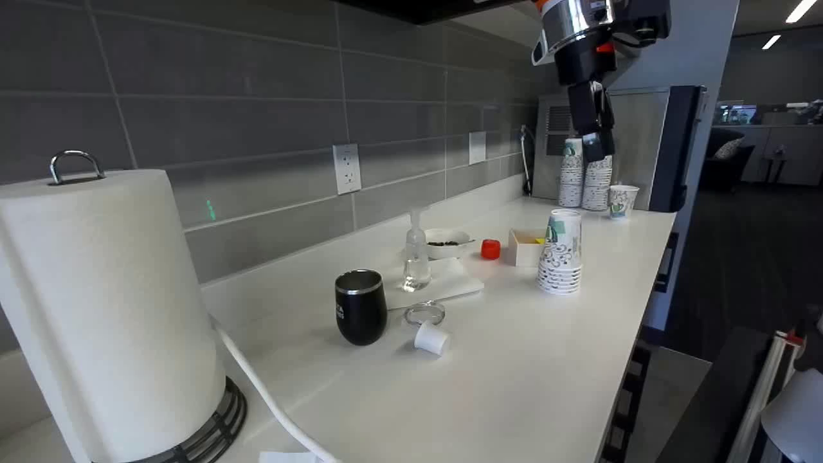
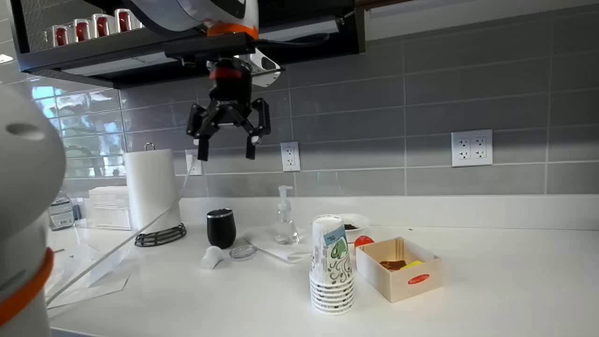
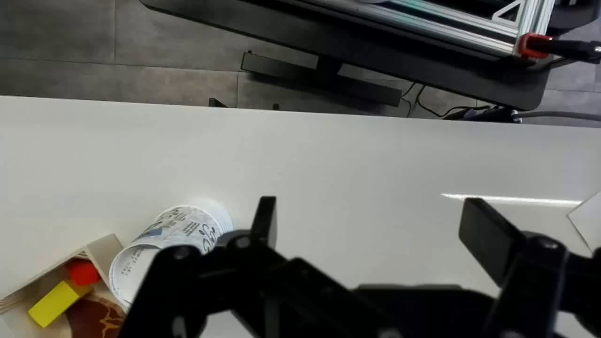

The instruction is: Put the clear lid on the black object

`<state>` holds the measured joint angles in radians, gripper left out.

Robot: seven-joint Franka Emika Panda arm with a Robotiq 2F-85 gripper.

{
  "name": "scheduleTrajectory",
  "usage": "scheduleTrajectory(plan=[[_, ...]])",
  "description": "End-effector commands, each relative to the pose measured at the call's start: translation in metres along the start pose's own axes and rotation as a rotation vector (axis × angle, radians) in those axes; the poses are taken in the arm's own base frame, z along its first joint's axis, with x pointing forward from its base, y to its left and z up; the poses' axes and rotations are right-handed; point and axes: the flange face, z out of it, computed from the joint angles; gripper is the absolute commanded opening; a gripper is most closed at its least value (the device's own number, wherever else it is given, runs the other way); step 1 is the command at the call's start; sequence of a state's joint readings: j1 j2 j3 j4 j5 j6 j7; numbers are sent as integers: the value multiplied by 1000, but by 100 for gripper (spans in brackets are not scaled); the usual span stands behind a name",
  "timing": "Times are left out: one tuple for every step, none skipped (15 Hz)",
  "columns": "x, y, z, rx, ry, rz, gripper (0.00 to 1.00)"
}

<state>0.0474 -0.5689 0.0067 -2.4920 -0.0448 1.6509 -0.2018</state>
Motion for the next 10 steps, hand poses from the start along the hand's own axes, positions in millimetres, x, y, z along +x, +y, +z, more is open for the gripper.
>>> scheduleTrajectory(plan=[[0,0,0,0,0,0,100],[0,0,0,0,0,0,100],[0,0,0,0,0,0,100],[0,0,0,0,0,0,100],[0,0,0,0,0,0,100],[0,0,0,0,0,0,100],[5,-1,2,5,4,11,100],[10,-4,4,-6,15,39,100],[16,-8,6,-13,25,48,100],[23,-14,9,-15,37,66,100]])
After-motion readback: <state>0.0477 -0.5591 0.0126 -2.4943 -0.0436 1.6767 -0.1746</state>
